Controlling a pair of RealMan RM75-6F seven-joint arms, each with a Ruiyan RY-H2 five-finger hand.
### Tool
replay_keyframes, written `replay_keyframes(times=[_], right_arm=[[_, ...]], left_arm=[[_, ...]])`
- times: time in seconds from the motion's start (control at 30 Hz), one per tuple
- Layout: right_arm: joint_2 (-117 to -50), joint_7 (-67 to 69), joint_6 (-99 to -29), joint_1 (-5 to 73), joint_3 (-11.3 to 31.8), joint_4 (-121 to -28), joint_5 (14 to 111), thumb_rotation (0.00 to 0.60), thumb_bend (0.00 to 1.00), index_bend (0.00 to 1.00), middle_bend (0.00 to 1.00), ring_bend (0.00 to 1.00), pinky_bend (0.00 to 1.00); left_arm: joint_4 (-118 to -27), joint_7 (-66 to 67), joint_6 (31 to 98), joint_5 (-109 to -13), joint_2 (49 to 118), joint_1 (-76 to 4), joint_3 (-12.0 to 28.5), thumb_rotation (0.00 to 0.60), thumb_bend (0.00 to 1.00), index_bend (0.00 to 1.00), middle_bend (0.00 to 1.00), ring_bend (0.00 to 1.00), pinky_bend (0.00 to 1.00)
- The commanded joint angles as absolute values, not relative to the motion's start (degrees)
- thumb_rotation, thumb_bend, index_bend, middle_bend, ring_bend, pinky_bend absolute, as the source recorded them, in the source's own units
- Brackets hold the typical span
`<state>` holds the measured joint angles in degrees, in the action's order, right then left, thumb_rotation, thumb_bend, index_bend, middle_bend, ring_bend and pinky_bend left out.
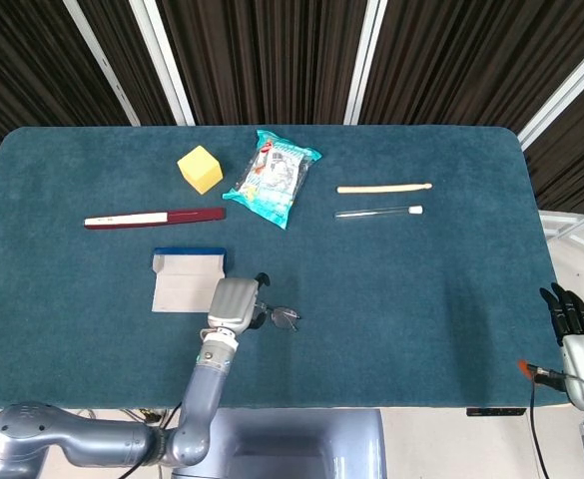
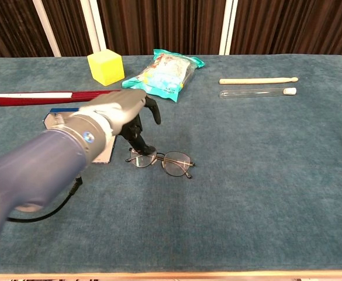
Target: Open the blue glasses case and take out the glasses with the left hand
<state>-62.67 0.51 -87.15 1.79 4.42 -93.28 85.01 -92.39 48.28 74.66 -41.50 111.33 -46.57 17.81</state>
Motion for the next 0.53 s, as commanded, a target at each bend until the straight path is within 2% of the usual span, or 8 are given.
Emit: replay_keyframes(times=[0.03,0.1,0.17,0.27,0.37,0.43,0.53], right_arm=[[-62.7,0.4,-87.2,1.8,4.5,-93.2,85.0,0.6,0.18,0.0,0.0,0.0,0.18],[-62.8,0.3,-87.3,1.8,4.5,-93.1,85.1,0.6,0.18,0.0,0.0,0.0,0.18],[-62.9,0.0,-87.4,1.8,4.4,-93.0,85.2,0.6,0.18,0.0,0.0,0.0,0.18],[-63.0,-0.4,-87.6,1.8,4.5,-92.8,85.4,0.6,0.18,0.0,0.0,0.0,0.18],[-63.4,-1.1,-88.2,1.7,4.6,-92.6,85.7,0.6,0.18,0.0,0.0,0.0,0.18],[-63.6,-1.5,-88.7,1.6,4.6,-92.3,86.0,0.6,0.18,0.0,0.0,0.0,0.18],[-64.0,-1.9,-89.1,1.6,4.6,-92.0,86.1,0.6,0.18,0.0,0.0,0.0,0.18]], left_arm=[[-100.3,42.1,77.5,-50.5,102.6,-41.0,12.2,0.6,0.23,0.22,0.74,0.66,0.76],[-103.2,39.2,78.9,-55.4,97.7,-38.3,8.9,0.6,0.23,0.16,0.55,0.51,0.61],[-105.7,35.7,80.5,-61.0,91.6,-35.1,4.8,0.6,0.22,0.09,0.29,0.27,0.39],[-106.5,32.0,83.1,-67.3,85.0,-31.7,0.6,0.6,0.19,0.02,0.09,0.07,0.18],[-105.0,26.8,87.5,-74.3,77.5,-27.2,-4.3,0.6,0.16,0.0,0.01,0.0,0.05],[-103.2,22.5,90.0,-77.9,73.3,-24.2,-7.2,0.6,0.14,0.0,0.0,0.0,0.02],[-101.0,18.2,92.7,-80.2,69.8,-20.6,-9.5,0.6,0.13,0.0,0.0,0.0,0.0]])
